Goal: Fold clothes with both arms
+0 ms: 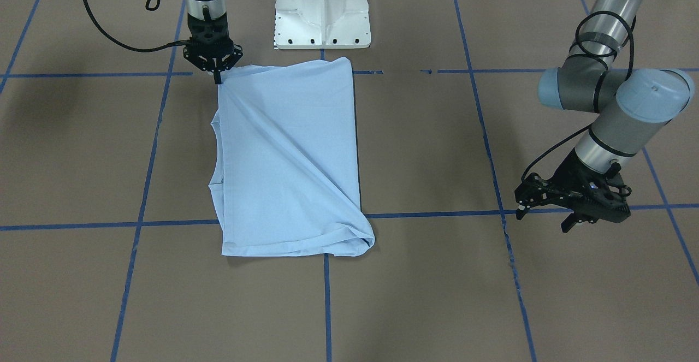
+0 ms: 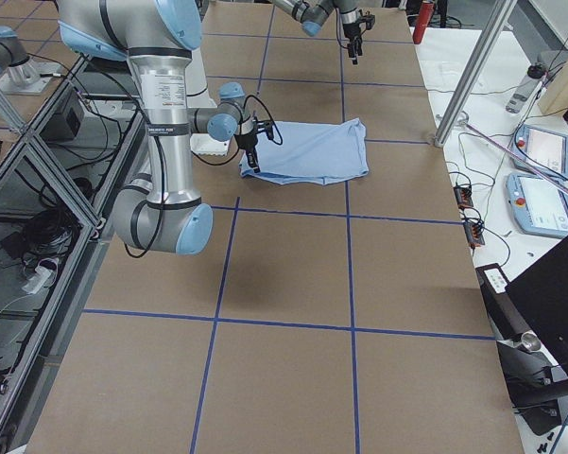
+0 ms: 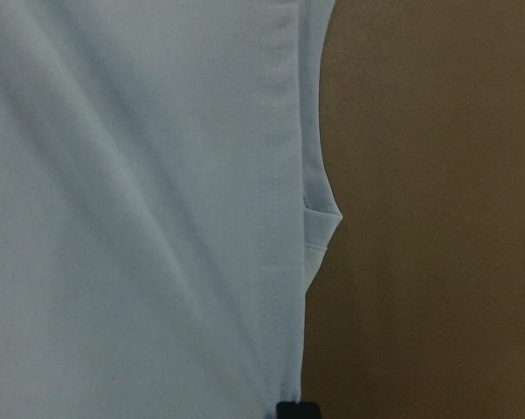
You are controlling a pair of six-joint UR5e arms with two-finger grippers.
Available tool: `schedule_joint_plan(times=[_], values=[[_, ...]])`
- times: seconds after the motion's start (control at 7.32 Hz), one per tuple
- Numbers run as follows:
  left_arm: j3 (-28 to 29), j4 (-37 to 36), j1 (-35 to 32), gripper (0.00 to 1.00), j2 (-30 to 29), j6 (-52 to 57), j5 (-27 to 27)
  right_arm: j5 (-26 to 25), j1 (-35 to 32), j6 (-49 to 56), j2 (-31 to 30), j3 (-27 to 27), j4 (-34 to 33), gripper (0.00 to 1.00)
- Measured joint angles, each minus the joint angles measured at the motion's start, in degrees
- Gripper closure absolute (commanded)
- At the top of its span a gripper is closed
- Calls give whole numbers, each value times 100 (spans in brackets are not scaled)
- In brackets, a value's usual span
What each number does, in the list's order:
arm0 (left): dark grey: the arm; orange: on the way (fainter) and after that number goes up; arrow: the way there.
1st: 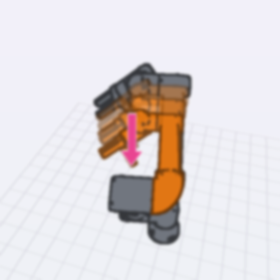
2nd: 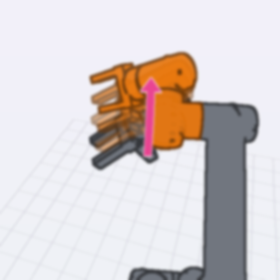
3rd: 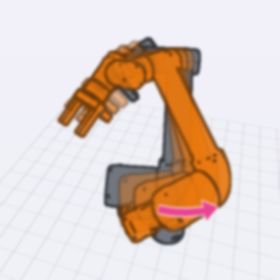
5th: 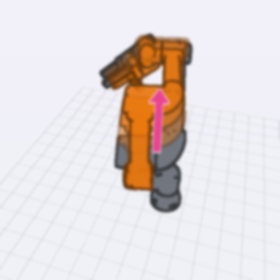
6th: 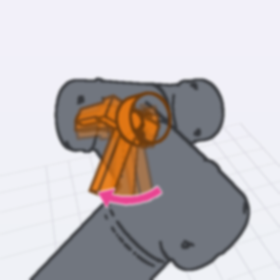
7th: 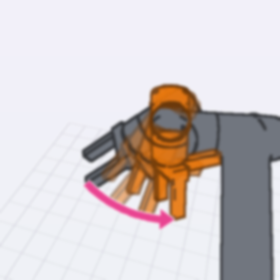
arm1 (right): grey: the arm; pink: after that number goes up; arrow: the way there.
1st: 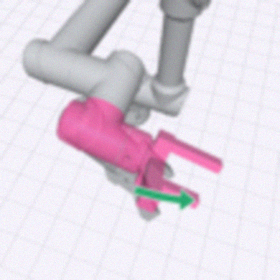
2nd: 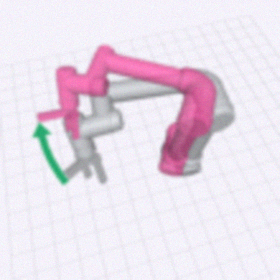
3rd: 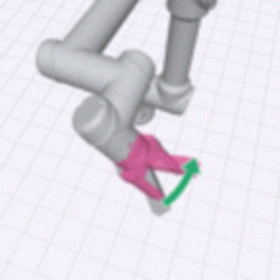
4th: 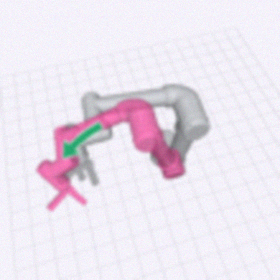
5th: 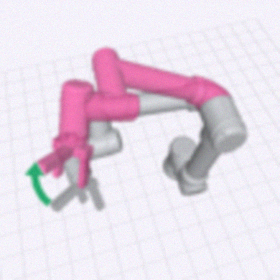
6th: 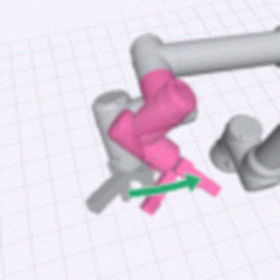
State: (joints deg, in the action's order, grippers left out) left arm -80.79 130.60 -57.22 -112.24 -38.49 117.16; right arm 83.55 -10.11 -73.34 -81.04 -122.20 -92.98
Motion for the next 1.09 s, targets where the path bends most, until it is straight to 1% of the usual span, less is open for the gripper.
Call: schedule_joint_plan(times=[0.27,0.41,0.55,0.68,0.82,0.96,1.09], values=[[-18,-1,0,0,0,-6,0,14,-53,-50,265,113,37,0],[-76,-7,3,0,12,-89,6,134,-238,-62,441,113,161,0],[-230,-13,28,0,77,-303,60,312,-423,-156,478,115,544,0],[-544,-16,120,0,264,-622,140,452,-534,-379,371,120,1137,0],[-1129,-17,373,0,633,-1126,168,520,-582,-706,175,126,1833,0],[-1845,-19,774,0,1043,-1761,103,538,-601,-1088,-40,131,2488,0],[-2555,-23,1324,0,1408,-2473,-155,528,-610,-1412,-268,145,3064,0]])
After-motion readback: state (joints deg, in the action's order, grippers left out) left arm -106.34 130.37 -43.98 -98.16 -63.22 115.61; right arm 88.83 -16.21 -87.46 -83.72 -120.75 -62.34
